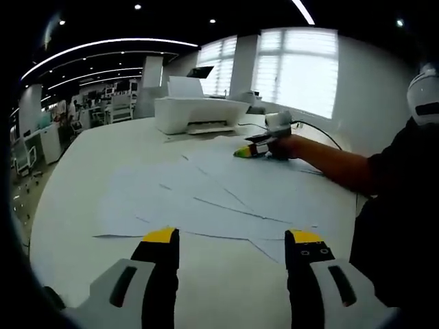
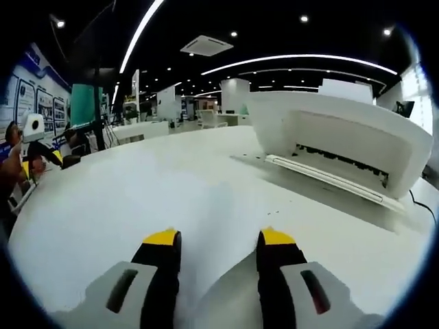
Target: Organize the stack of printing papers by aligning and flattening the scattered papers on the table
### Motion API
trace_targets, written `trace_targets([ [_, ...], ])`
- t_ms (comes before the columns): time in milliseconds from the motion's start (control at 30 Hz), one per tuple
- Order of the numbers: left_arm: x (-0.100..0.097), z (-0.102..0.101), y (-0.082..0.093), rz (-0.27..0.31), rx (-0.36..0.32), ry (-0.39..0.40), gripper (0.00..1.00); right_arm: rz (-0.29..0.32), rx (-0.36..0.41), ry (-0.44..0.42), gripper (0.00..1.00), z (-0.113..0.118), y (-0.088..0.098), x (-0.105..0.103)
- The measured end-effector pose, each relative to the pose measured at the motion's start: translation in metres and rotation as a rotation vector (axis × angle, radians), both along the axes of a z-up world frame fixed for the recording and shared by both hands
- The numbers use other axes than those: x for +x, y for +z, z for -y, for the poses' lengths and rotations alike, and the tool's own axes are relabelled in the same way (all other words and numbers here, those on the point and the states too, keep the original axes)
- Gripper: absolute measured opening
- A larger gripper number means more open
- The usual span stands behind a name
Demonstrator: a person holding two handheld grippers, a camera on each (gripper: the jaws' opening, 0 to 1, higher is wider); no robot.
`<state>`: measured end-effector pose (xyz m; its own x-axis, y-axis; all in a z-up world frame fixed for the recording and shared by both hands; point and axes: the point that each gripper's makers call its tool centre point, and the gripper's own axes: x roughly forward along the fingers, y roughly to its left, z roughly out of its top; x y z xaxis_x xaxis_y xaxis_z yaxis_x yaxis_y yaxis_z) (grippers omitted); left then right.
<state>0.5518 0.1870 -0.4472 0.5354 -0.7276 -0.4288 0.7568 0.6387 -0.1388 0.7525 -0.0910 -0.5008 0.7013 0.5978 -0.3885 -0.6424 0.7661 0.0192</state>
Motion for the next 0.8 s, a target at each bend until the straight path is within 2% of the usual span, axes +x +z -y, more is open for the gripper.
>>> trace_targets([
  [133,-0.001,0.003,-0.002,-0.005,0.003,-0.006,0.67,-0.003,-0.005,0.004,0.37,0.0,0.0,-0.001],
  [467,-0.001,0.006,-0.003,-0.007,0.005,-0.013,0.66,-0.012,-0.01,0.041,0.22,-0.008,0.001,-0.009],
  [800,-0.003,0.011,-0.002,-0.007,0.008,-0.023,0.66,-0.02,-0.026,0.057,0.13,-0.013,0.004,-0.019],
])
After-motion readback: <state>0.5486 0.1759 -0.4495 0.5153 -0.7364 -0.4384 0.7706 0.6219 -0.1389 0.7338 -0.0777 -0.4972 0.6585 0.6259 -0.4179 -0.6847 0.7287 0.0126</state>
